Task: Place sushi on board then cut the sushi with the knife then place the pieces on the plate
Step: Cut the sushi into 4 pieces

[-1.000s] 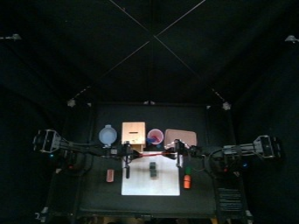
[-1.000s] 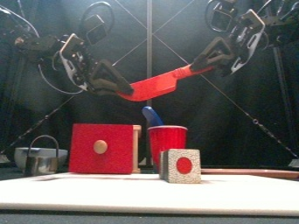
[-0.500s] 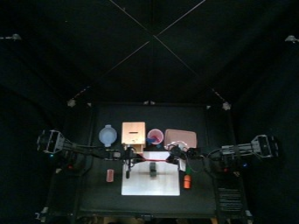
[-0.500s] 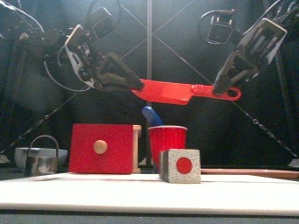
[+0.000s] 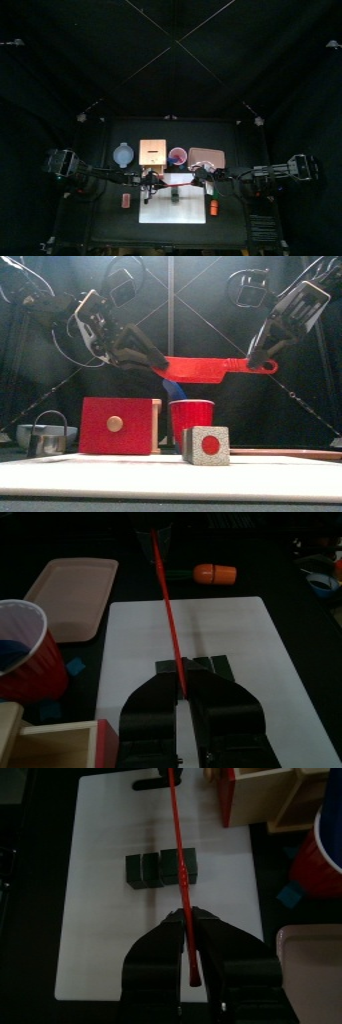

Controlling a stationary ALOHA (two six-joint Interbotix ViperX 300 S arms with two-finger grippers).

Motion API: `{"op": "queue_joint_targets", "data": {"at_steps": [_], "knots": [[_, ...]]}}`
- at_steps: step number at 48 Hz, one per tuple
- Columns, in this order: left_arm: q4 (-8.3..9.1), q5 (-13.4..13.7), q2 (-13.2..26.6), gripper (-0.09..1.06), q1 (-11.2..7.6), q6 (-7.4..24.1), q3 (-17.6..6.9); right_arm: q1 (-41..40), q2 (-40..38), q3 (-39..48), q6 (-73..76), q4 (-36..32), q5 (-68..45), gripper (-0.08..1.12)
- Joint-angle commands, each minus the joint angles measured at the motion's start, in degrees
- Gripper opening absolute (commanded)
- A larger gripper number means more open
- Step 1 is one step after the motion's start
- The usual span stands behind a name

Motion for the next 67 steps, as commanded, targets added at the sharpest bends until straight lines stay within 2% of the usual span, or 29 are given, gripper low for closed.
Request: {"op": "queue_joint_targets", "data": {"at_steps": [1,8,13,19,30,35,42,53,67], "knots": [[-0.18,-0.3,0.6,0.42,-0.97,0.3,-2.0,-1.1,-0.8,-1.5,0.1,-0.5,0.2,0.45],[-0.18,0.8,2.6,0.42,-0.62,0.4,-2.3,-0.9,-0.4,-1.2,0.2,-0.1,0.2,0.44],[-0.18,3.0,4.2,0.42,-0.62,0.4,-2.9,-0.5,0.5,-0.8,0.3,0.2,0.2,0.44],[0.0,6.6,5.7,0.42,-0.62,0.4,-4.9,0.4,2.5,-0.1,0.3,0.4,0.3,0.44],[2.02,13.3,7.6,0.41,-0.44,0.4,-8.3,0.9,6.1,-0.2,0.3,0.3,0.2,0.44],[3.25,15.2,7.8,0.41,-0.53,0.4,-9.1,1.0,7.1,-0.3,0.2,0.1,0.2,0.44],[4.48,16.5,8.3,0.41,-0.44,0.4,-9.6,1.1,7.6,-0.2,0.2,0.0,0.2,0.44],[5.1,17.1,8.3,0.41,-0.44,0.4,-10.1,0.9,7.8,-0.4,0.1,-1.3,-0.2,0.44],[6.59,18.8,8.0,0.41,0.44,0.4,-10.2,0.5,8.2,-0.6,0.2,-2.5,-1.6,0.44]]}}
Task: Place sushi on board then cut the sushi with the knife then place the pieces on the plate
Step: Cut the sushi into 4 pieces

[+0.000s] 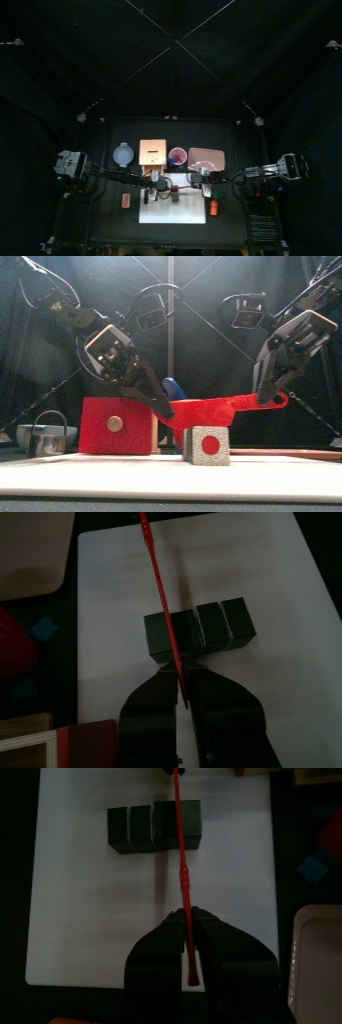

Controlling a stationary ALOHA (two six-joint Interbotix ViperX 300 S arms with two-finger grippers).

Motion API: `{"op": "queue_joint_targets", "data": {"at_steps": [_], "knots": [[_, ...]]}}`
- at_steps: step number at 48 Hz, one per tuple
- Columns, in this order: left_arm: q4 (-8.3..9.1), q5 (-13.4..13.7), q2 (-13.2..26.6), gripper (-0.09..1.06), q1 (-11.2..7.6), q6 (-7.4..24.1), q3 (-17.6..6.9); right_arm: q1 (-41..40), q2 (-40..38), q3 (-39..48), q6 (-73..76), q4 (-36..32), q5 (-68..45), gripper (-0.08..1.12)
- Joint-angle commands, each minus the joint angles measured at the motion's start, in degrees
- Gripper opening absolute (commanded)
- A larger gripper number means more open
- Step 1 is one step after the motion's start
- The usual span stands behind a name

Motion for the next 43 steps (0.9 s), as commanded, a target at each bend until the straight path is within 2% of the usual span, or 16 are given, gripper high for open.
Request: {"op": "queue_joint_targets", "data": {"at_steps": [1,22,43], "knots": [[0.97,0.4,-1.0,0.41,-0.09,0.2,-1.4,-0.6,-0.4,-1.1,0.0,0.0,-0.7,0.44],[1.23,0.7,-0.3,0.41,-0.26,0.1,-1.6,0.8,0.6,-0.8,0.1,1.8,-0.7,0.44],[0.97,0.8,0.6,0.41,-0.62,0.0,-1.6,2.6,5.5,-1.4,0.1,3.1,-0.7,0.44]]}}
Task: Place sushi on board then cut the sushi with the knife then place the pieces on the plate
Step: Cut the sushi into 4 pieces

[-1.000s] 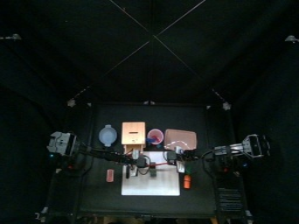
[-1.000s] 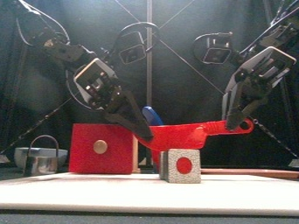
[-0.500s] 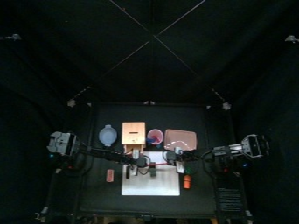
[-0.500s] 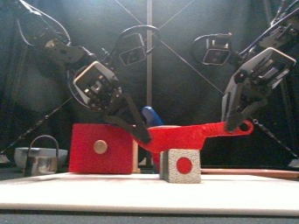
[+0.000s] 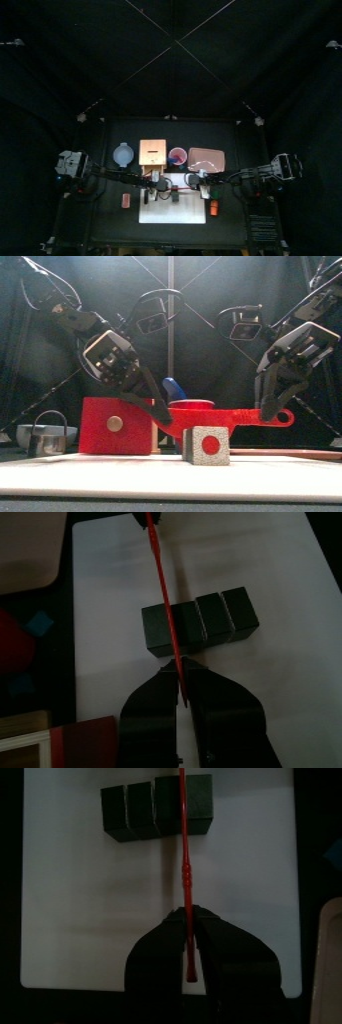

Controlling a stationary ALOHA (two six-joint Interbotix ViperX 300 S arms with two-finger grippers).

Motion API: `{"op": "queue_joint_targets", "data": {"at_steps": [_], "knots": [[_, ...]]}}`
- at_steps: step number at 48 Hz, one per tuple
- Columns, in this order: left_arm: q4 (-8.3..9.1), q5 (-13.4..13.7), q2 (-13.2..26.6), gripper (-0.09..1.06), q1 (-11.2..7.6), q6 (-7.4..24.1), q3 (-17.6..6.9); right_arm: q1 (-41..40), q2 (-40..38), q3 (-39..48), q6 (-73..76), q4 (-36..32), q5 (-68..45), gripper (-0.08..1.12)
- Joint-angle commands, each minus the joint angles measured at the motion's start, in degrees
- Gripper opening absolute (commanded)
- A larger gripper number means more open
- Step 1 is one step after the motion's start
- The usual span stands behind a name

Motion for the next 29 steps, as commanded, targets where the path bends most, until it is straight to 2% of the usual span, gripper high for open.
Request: {"op": "queue_joint_targets", "data": {"at_steps": [1,14,23,29], "knots": [[0.09,-0.2,-0.3,0.41,-0.7,0.1,-1.3,1.2,0.4,-1.1,-0.2,1.2,-0.2,0.44],[0.18,0.9,1.5,0.41,-1.14,0.3,-1.6,1.8,3.8,-2.1,-0.2,1.5,-0.3,0.44],[1.14,3.2,2.2,0.41,-1.14,0.3,-2.8,1.9,5.5,-3.3,-0.3,1.3,0.1,0.44],[1.93,3.4,2.0,0.41,-1.14,0.2,-3.2,1.8,5.2,-3.8,-0.3,1.2,0.7,0.44]]}}
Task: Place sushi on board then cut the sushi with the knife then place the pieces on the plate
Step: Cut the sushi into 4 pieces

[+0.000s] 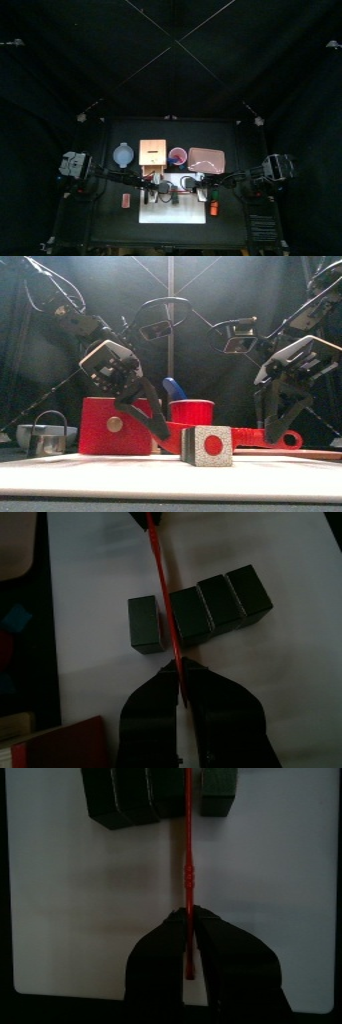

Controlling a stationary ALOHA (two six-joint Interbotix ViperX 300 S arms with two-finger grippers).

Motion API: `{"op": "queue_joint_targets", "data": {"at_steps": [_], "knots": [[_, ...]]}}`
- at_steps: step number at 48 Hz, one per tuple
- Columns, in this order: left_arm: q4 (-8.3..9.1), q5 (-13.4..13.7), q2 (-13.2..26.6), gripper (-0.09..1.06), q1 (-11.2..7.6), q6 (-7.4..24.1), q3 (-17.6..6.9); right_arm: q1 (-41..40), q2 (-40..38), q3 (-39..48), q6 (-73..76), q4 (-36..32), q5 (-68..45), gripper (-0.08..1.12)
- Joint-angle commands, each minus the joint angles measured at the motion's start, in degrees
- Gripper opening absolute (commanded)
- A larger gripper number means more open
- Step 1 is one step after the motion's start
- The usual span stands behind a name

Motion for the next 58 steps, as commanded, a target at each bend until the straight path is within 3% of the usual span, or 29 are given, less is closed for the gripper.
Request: {"op": "queue_joint_targets", "data": {"at_steps": [1,26,40,48,54,58], "knots": [[0.79,0.0,-0.6,0.41,-0.26,-0.1,-1.3,-0.1,-1.3,-1.5,-0.1,-0.1,0.5,0.44],[1.23,0.1,-5.5,0.41,-1.49,-0.3,-2.9,0.4,-13.4,-2.4,-0.1,-2.7,6.2,0.43],[0.18,-0.1,-7.5,0.41,-3.08,-0.3,-3.2,1.7,-14.9,-2.3,0.0,-2.0,7.7,0.43],[-2.2,0.0,-6.1,0.41,-4.48,-0.4,-3.3,2.6,-14.0,-1.9,0.0,-1.8,7.4,0.43],[-5.98,-0.4,-4.7,0.41,-5.36,-0.4,-3.8,2.5,-12.1,-1.7,0.0,-1.4,6.2,0.43],[-7.47,-0.5,-4.0,0.41,-5.45,-0.4,-3.8,2.5,-10.8,-1.9,0.0,-1.1,4.6,0.43]]}}
